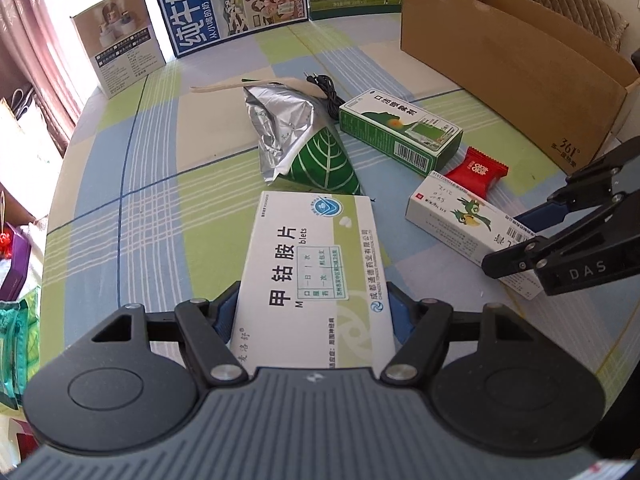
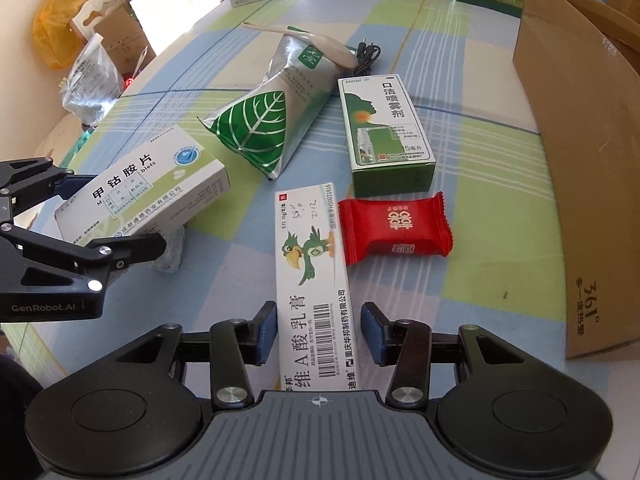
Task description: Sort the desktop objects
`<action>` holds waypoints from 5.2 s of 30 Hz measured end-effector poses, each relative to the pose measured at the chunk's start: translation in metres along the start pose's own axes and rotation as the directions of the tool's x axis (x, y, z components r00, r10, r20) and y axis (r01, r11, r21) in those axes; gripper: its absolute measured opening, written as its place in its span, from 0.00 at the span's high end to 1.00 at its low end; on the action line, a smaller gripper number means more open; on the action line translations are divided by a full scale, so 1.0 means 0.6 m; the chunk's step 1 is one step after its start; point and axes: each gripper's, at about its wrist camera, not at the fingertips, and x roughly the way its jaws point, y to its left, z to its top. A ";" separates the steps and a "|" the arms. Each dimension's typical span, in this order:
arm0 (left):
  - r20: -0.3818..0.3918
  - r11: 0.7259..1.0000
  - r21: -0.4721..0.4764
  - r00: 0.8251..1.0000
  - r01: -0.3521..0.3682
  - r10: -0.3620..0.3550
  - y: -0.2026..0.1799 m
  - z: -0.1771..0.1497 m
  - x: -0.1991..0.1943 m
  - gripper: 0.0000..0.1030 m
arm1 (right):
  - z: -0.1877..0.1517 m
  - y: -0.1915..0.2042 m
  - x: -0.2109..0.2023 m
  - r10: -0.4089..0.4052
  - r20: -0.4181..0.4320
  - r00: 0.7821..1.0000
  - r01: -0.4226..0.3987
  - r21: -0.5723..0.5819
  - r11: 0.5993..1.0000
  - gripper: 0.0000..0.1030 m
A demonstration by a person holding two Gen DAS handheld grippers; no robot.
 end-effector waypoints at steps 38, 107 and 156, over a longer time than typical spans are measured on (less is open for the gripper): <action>0.133 0.980 -0.164 0.987 0.110 -0.088 -0.013 -0.012 -0.114 0.35 | -0.001 -0.001 -0.105 0.023 0.153 0.988 -0.024 0.007 1.000 0.66; 0.191 0.960 -0.027 0.944 0.279 -0.269 -0.371 0.311 -0.063 0.35 | 0.014 -0.384 -0.360 -0.246 0.334 0.910 0.184 0.207 0.961 0.66; 0.189 0.970 -0.022 0.954 0.240 -0.232 -0.383 0.329 -0.019 0.34 | 0.033 -0.418 -0.324 -0.214 0.311 0.926 0.138 0.248 0.959 0.66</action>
